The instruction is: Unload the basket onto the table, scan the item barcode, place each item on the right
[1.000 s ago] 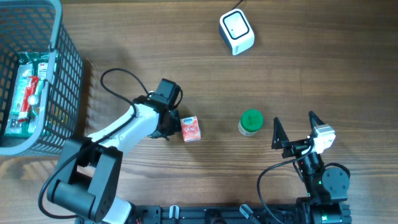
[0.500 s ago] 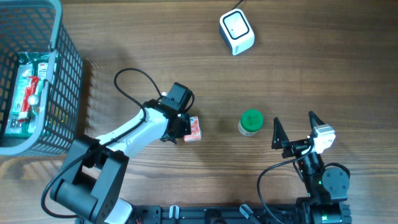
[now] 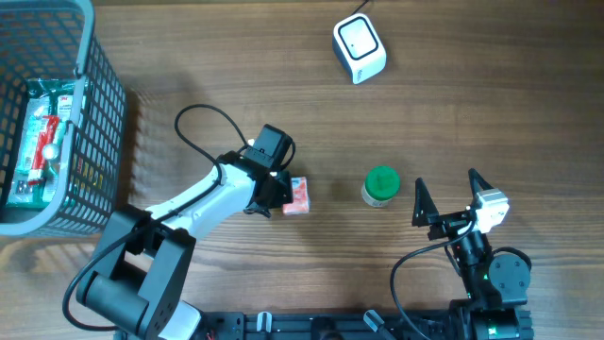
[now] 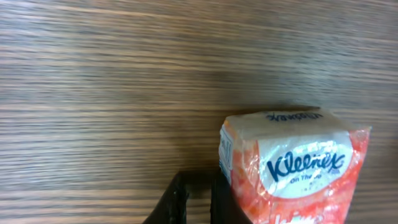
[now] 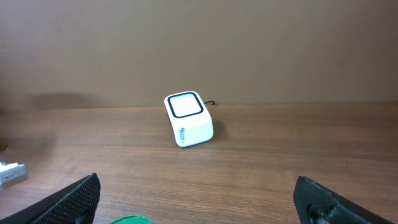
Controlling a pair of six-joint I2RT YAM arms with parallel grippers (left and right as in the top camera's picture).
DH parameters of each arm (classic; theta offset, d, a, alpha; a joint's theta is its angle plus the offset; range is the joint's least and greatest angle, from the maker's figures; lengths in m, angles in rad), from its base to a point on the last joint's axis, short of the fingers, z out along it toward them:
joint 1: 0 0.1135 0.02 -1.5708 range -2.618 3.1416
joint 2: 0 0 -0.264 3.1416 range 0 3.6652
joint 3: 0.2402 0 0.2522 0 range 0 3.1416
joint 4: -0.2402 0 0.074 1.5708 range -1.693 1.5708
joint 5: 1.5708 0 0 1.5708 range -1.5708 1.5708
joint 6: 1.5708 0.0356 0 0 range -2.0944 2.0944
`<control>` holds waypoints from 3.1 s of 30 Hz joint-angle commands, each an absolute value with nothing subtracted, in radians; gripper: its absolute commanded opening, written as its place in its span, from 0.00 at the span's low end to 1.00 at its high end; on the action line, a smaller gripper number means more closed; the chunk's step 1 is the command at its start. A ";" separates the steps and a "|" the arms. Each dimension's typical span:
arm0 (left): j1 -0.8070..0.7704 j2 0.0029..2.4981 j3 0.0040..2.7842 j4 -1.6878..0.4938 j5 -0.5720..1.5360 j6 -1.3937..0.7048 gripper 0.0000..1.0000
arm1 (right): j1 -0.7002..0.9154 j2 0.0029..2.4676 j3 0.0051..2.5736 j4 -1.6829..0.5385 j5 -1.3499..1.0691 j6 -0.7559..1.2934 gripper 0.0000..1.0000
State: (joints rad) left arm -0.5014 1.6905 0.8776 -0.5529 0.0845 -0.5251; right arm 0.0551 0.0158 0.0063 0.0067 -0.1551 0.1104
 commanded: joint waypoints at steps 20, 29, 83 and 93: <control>-0.671 1.702 0.868 -0.436 0.189 -0.641 0.04 | 0.052 0.014 0.005 0.010 -0.147 0.105 1.00; -0.666 1.700 0.879 -0.461 0.181 -0.636 0.04 | 0.052 0.014 0.005 0.010 -0.147 0.105 0.99; -0.437 1.562 1.384 -1.032 -0.089 -0.470 0.39 | 0.052 0.014 0.005 0.010 -0.147 0.105 1.00; -0.346 1.534 1.699 -1.094 -0.122 -0.226 0.74 | 0.052 0.014 0.005 0.010 -0.147 0.105 1.00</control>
State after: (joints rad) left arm -0.3916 1.5593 1.5757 -1.0821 -0.0891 -0.3408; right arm 0.0551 0.0158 0.0063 0.0067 -0.1551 0.1104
